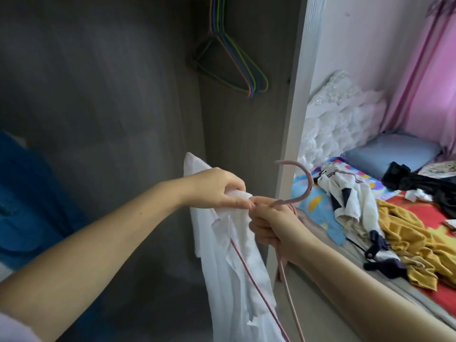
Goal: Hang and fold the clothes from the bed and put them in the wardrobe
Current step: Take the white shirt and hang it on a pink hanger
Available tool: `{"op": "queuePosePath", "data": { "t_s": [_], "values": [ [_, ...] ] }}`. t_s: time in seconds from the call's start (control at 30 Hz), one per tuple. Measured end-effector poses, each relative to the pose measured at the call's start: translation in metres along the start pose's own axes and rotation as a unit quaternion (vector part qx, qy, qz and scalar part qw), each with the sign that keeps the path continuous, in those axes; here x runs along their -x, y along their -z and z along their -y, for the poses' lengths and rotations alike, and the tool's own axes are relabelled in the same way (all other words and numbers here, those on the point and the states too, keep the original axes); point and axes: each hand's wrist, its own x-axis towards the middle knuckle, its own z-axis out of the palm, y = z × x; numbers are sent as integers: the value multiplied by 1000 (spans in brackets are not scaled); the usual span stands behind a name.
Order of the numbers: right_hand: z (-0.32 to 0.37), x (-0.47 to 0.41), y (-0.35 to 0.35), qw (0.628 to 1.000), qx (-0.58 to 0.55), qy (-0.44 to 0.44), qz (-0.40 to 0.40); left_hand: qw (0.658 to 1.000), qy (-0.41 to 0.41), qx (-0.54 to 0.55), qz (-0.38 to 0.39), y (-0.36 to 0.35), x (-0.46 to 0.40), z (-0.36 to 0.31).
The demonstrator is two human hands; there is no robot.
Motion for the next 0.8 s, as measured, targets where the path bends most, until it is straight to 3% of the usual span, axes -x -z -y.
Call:
{"op": "queuePosePath", "data": {
  "t_s": [0.1,0.17,0.23,0.37,0.53,0.67,0.8],
  "values": [
    [5,6,17,990,-82,-8,114,998,6,66,-24,9,-2,5],
    [5,8,35,996,-56,-43,60,993,-7,112,-43,16,-1,8],
    [-4,7,42,994,94,-54,-17,986,-21,157,-52,20,-3,8],
    [-29,-6,12,934,357,-28,7,979,-22,198,-49,18,-10,4],
    [-41,-29,-7,944,324,-7,-64,977,-29,209,-33,7,-14,1],
    [-50,-37,4,927,359,10,-110,972,-26,228,-50,6,-8,5],
    [-68,-30,5,901,428,-55,-40,954,-42,278,-104,5,-2,-4]
  ]
}}
